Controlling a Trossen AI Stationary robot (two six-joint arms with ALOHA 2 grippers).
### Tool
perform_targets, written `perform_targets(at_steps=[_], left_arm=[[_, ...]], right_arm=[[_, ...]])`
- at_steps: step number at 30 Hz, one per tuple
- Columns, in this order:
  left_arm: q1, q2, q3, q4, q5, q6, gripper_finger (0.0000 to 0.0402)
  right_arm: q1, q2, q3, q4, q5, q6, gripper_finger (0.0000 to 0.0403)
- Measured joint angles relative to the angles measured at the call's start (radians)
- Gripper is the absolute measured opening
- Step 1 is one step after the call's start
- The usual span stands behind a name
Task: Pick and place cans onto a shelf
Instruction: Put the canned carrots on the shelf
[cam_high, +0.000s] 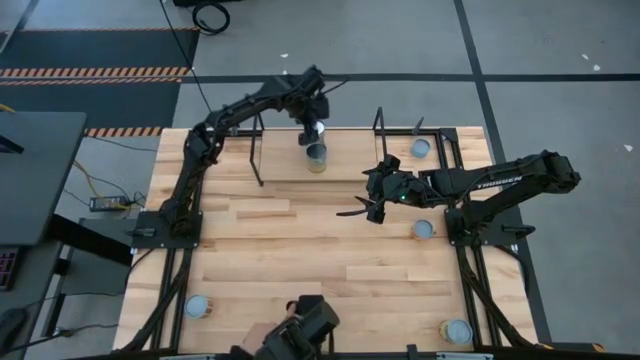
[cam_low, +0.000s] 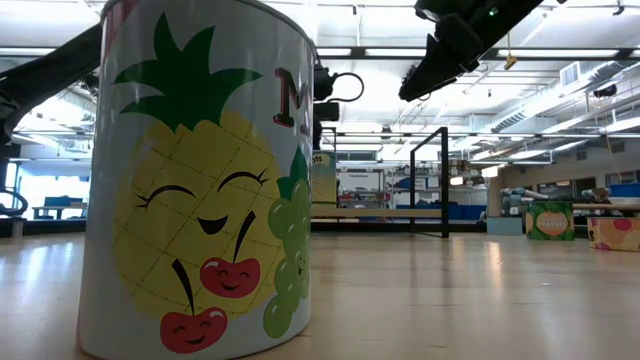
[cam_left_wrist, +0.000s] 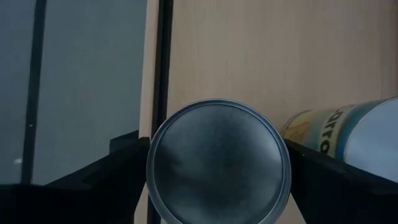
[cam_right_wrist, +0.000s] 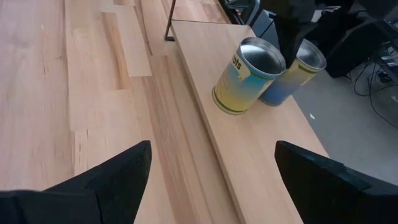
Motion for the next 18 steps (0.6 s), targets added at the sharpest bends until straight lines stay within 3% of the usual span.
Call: perform_targets(at_steps=[12, 18], left_arm=[[-0.012, 0.0, 0.0, -0.007, -0.039, 0.0, 0.0353], [-0.012, -0.002, 0.0, -0.013, -0.039, 0.003, 0.0332]], right_arm=[[-0.001, 0.0, 0.0, 0.001, 0.0, -0.009, 0.0349], [-0.001, 0.0, 0.0, 0.002, 0.0, -0.014, 0.0349]])
